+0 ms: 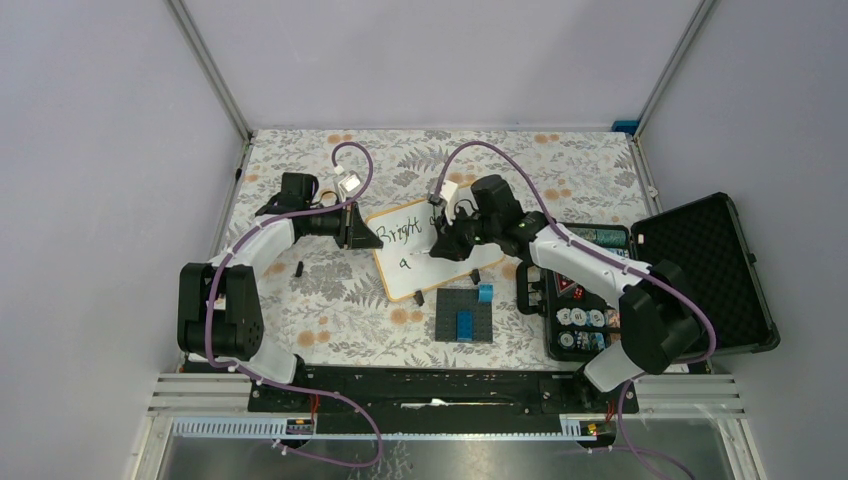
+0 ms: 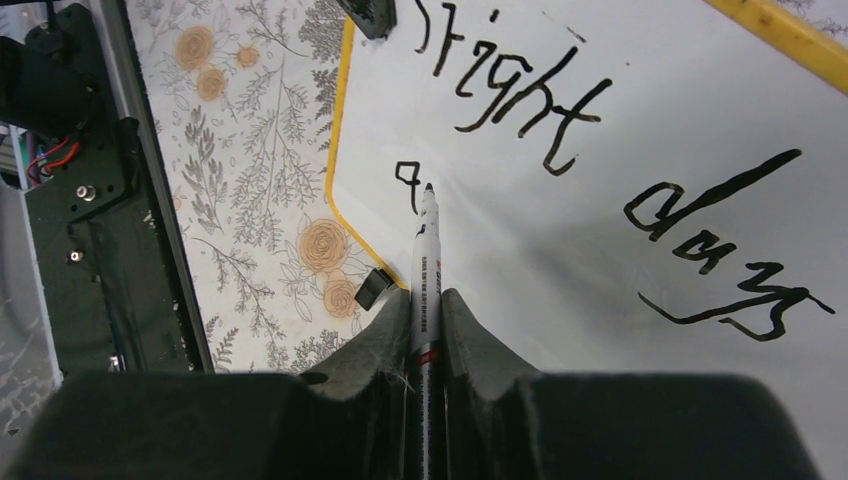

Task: Write a sentence on the whiteboard

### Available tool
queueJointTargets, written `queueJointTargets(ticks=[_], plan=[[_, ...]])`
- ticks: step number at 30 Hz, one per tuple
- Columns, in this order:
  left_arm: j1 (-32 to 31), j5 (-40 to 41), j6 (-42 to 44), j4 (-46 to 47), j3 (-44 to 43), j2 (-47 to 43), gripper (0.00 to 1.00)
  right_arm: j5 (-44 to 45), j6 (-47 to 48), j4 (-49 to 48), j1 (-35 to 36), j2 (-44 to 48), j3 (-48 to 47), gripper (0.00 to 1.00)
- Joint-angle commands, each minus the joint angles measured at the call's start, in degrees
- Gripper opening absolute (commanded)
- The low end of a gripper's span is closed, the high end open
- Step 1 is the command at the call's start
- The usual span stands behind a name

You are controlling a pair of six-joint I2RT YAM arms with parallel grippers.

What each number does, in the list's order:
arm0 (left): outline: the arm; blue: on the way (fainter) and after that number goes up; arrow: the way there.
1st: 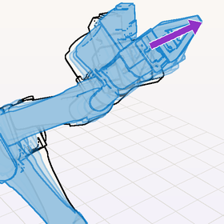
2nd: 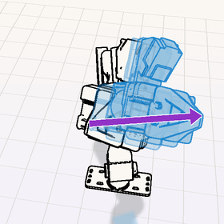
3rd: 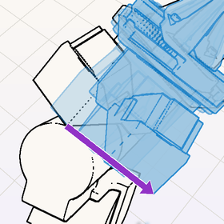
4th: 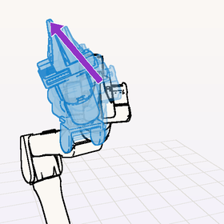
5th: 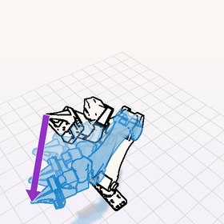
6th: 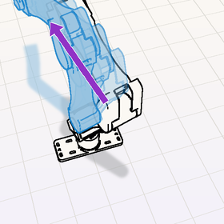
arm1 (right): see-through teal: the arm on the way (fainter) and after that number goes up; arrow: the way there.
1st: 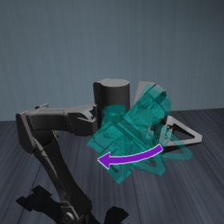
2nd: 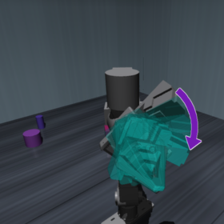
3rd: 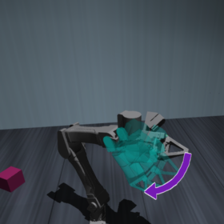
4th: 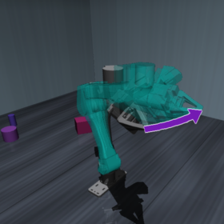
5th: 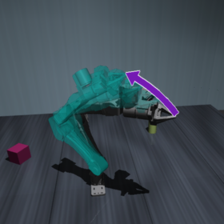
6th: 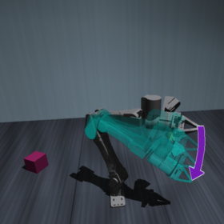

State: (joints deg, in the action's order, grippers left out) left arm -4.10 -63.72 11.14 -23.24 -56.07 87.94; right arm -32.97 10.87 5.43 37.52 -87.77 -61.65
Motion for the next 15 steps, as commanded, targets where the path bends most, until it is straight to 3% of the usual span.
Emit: queueJointTargets(ticks=[1,15], plan=[[-0.7,5.0,4.0,0.9,-1.6,0.9,0.00,2.1,0.8,-1.6,0.4,-1.3,-1.7,0.00],[-0.7,5.0,4.3,0.9,-1.6,1.3,0.00,0.7,0.4,-2.0,0.6,-1.7,-2.8,0.00]])
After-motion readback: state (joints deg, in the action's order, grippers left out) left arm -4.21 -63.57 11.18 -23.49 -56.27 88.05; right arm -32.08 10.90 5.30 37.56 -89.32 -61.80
